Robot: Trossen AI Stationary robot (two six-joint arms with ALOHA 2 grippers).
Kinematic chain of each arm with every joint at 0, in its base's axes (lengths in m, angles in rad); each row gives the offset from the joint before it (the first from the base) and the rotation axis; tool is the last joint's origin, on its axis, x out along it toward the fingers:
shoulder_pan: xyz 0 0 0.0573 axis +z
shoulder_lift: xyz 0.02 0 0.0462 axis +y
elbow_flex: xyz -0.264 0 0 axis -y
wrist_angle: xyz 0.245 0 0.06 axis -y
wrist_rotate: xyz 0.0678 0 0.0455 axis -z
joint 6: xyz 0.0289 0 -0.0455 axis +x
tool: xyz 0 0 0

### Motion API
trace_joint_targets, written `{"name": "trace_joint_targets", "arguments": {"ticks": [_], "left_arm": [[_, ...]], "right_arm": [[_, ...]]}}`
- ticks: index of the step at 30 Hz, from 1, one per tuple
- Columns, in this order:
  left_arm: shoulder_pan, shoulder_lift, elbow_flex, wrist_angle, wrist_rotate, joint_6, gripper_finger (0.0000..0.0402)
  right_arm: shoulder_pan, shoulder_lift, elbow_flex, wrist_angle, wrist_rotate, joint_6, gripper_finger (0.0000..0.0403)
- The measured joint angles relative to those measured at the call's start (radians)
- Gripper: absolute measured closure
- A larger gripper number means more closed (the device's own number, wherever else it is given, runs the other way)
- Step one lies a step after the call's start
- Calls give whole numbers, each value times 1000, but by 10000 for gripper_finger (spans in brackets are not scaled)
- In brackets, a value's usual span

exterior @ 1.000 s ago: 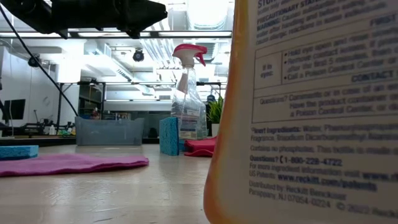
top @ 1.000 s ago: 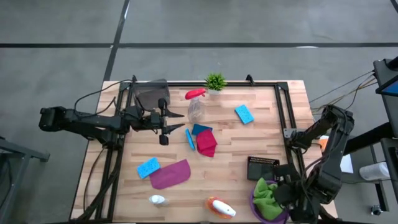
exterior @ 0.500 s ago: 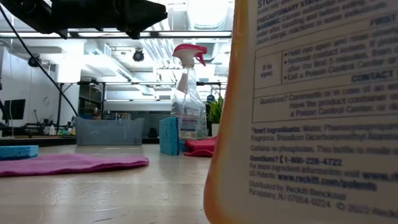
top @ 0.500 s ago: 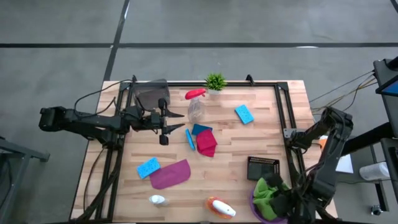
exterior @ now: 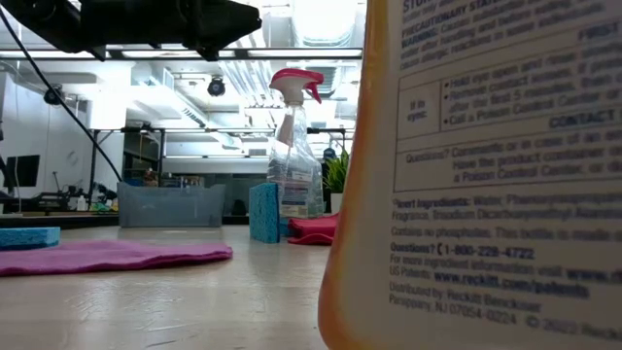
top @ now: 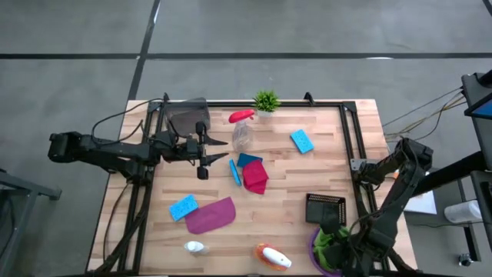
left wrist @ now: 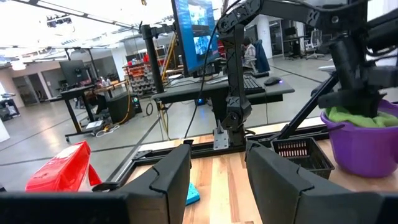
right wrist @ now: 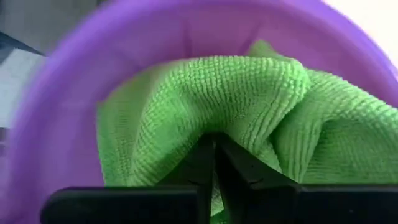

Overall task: Pick & Place Kitchen Items
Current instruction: Put the green towel into the purple bucket, then put the red towel into the purple bucket

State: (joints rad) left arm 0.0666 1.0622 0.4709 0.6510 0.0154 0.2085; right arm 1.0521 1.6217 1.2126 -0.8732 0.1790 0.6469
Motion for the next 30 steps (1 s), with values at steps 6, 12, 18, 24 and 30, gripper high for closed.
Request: {"name": "trace_joint_targets", "arguments": {"ticks": [6, 12, 18, 24, 30], "left_arm": [[0, 0, 0, 1, 0, 0, 246], [0, 0, 0, 3, 0, 0, 246], [0, 0, 0, 3, 0, 0, 246], [0, 0, 0, 3, 0, 0, 246], [0, 0, 0, 0, 0, 1, 246]], "right_arm": [[-15, 41, -11, 4, -37, -5, 385], [-16, 57, -15, 1, -47, -8, 385], [-16, 5, -2, -2, -38, 33, 385], [-16, -54, 11, -28, 25, 92, 385], [-16, -86, 13, -43, 59, 111, 385]]}}
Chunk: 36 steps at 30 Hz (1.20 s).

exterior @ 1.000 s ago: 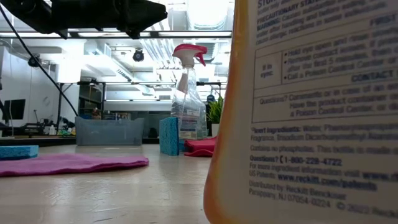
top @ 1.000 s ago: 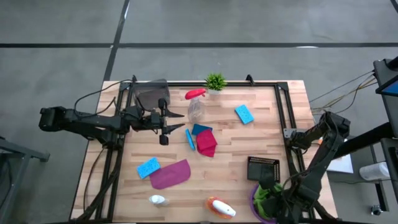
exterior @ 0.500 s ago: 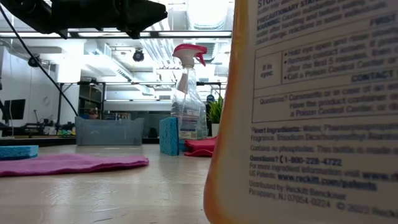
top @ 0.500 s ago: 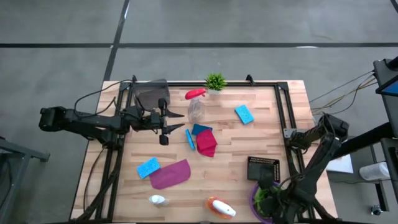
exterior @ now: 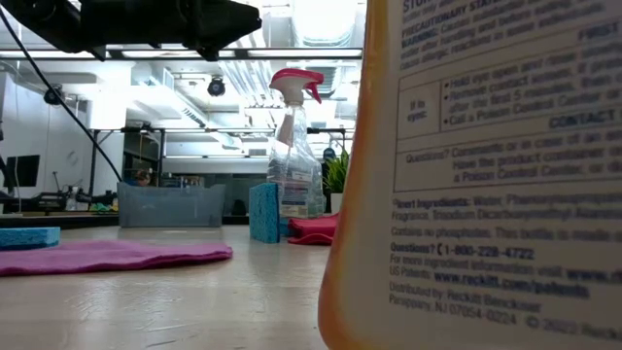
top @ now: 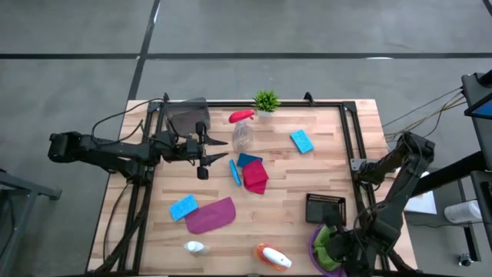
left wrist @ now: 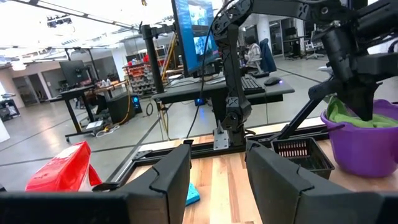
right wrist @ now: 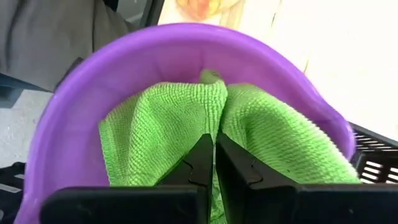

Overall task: Pick & Place Kitchen Items
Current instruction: Put the red towel into the purple bucket

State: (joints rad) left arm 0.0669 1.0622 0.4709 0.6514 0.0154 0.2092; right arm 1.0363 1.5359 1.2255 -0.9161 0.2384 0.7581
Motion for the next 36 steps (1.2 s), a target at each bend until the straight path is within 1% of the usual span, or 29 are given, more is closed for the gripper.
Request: {"name": "trace_joint_targets", "arguments": {"ticks": [4, 7, 11, 16, 21, 26, 29, 32, 34, 36], "left_arm": [[0, 0, 0, -1, 0, 0, 246], [0, 0, 0, -1, 0, 3, 246], [0, 0, 0, 0, 0, 3, 246], [0, 0, 0, 2, 0, 3, 246], [0, 0, 0, 3, 0, 3, 246], [0, 0, 0, 2, -1, 20, 246], [0, 0, 0, 3, -1, 21, 246], [0, 0, 0, 2, -1, 21, 246], [0, 0, 0, 2, -1, 21, 246], [0, 0, 0, 2, -1, 21, 246]], "right_arm": [[0, -18, 15, -5, 9, -9, 385], [0, -31, 47, -5, 12, -61, 385], [-2, -48, 92, -21, 15, -196, 385], [-21, -54, 154, -88, 16, -395, 385], [-31, -54, 204, -98, 36, -416, 385], [-52, -55, 216, -118, 129, -422, 385], [-80, -55, 210, -130, 141, -433, 383], [-111, -55, 199, -126, 156, -446, 360], [-133, -55, 186, -124, 174, -454, 327], [-159, -54, 172, -121, 187, -466, 284]]}}
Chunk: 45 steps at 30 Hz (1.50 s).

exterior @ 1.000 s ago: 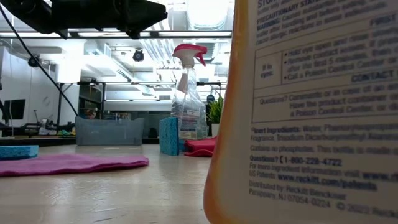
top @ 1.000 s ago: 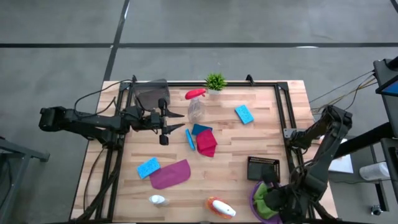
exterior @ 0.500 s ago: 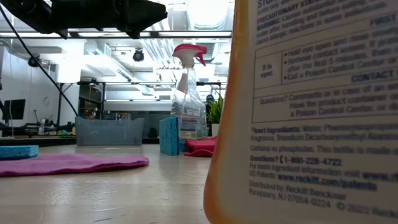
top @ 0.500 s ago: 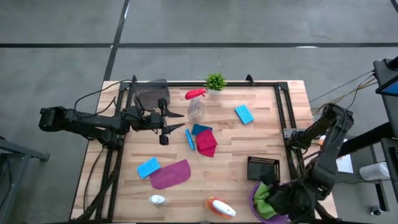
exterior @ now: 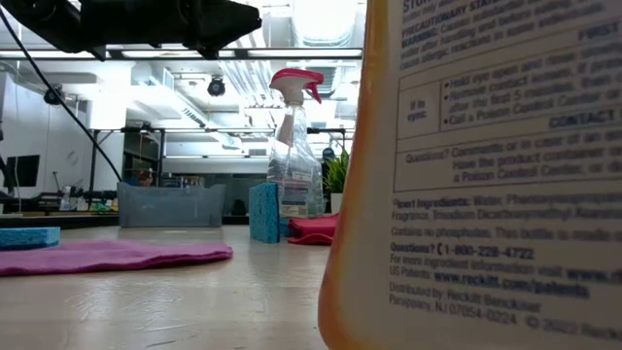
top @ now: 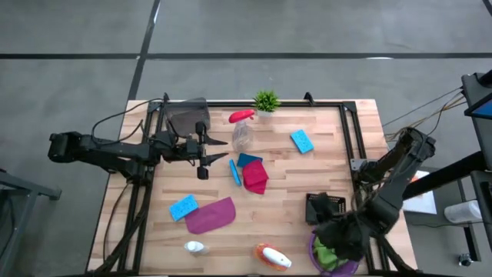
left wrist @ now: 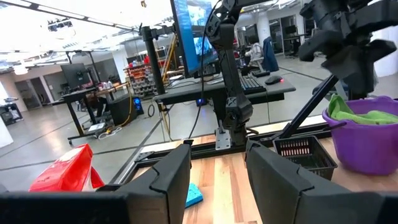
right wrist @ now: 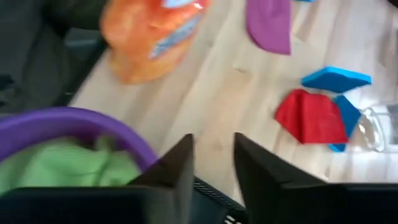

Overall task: Pick & Place Kitchen Items
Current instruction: Put the red towel into the purple bucket

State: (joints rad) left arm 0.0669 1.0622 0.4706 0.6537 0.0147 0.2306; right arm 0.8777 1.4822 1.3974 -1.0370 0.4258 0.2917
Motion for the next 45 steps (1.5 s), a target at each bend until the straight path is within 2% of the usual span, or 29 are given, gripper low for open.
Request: {"name": "trace_joint_targets", "arguments": {"ticks": [7, 10, 12, 17, 24, 27, 34, 38, 42, 45], "left_arm": [[0, 0, 0, -1, 0, 0, 246], [0, 0, 0, -3, 0, -3, 246], [0, 0, 0, -3, 0, -3, 246], [0, 0, 0, -6, 0, -19, 246], [0, 0, 3, -44, 0, -42, 246], [0, 0, 34, -129, -8, -75, 246], [0, 63, 214, -525, -49, -132, 246], [0, 125, 303, -656, -105, -90, 246], [0, 185, 371, -718, -103, -50, 239], [0, 230, 423, -741, -100, -46, 219]], "right_arm": [[-80, -3, -35, 7, 47, -66, 122], [-98, -34, -82, 107, 79, -138, 83], [-107, -75, -131, 231, 79, -199, 74], [-123, -231, -326, 557, 72, -365, 86], [-217, -529, -616, 842, 74, -501, 149], [-268, -640, -687, 876, 75, -509, 174], [-300, -802, -777, 874, 75, -509, 205], [-300, -830, -783, 864, 75, -513, 215], [-300, -833, -783, 849, 77, -523, 216], [-300, -823, -784, 818, 114, -527, 216]]}}
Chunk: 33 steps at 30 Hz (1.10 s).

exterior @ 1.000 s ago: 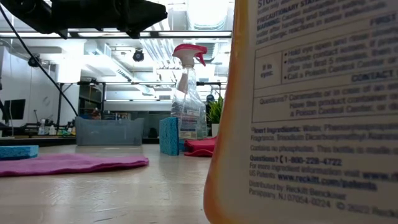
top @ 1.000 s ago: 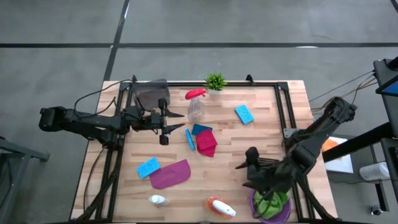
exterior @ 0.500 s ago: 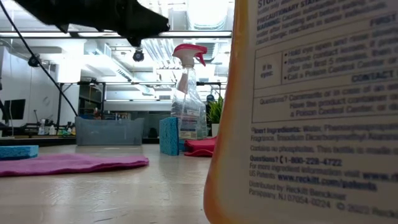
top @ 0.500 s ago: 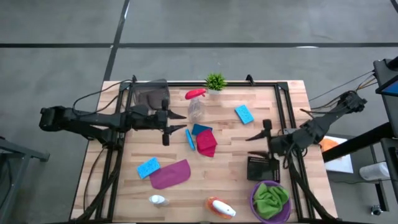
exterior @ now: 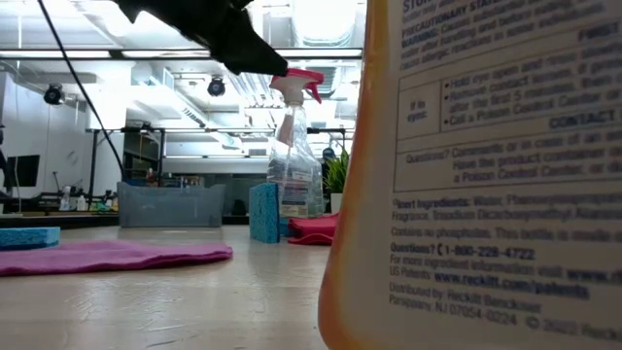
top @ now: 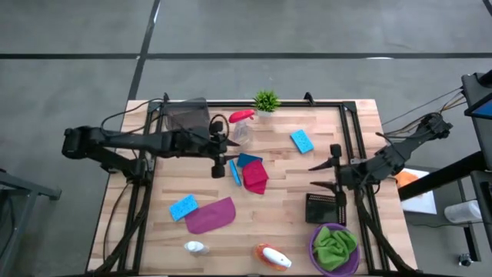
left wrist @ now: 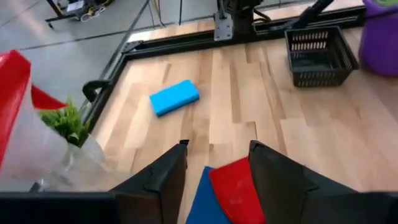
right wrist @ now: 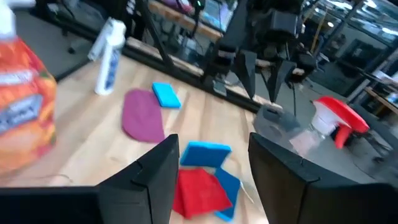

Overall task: Pick & Place Kitchen Items
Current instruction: Put the red towel into the purple bucket

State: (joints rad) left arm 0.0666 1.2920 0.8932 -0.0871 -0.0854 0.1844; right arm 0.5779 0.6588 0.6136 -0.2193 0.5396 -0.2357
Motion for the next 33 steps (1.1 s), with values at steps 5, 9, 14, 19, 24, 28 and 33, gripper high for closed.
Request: {"name": "trace_joint_targets", "arguments": {"ticks": [5, 9, 14, 19, 24, 28, 33], "left_arm": [[0, 97, 70, -49, 41, -2, 167], [0, 201, 127, -81, 63, -10, 132], [0, 323, 195, -104, 68, -1, 118], [0, 419, 278, -196, 80, 1, 118], [-14, 492, 325, -229, 117, -10, 117], [-27, 535, 327, -228, 138, -11, 117], [-28, 584, 327, -228, 140, -34, 117]], "right_arm": [[-1, 12, -6, -27, 48, 12, 216], [-5, -1, -38, -11, 48, 13, 216], [-23, -52, -90, 21, 52, -2, 216], [-31, -112, -116, 24, 51, -3, 216], [-31, -151, -127, 23, 49, 0, 216], [-31, -157, -127, 20, 44, 0, 216], [-31, -148, -127, 21, 44, 0, 216]]}}
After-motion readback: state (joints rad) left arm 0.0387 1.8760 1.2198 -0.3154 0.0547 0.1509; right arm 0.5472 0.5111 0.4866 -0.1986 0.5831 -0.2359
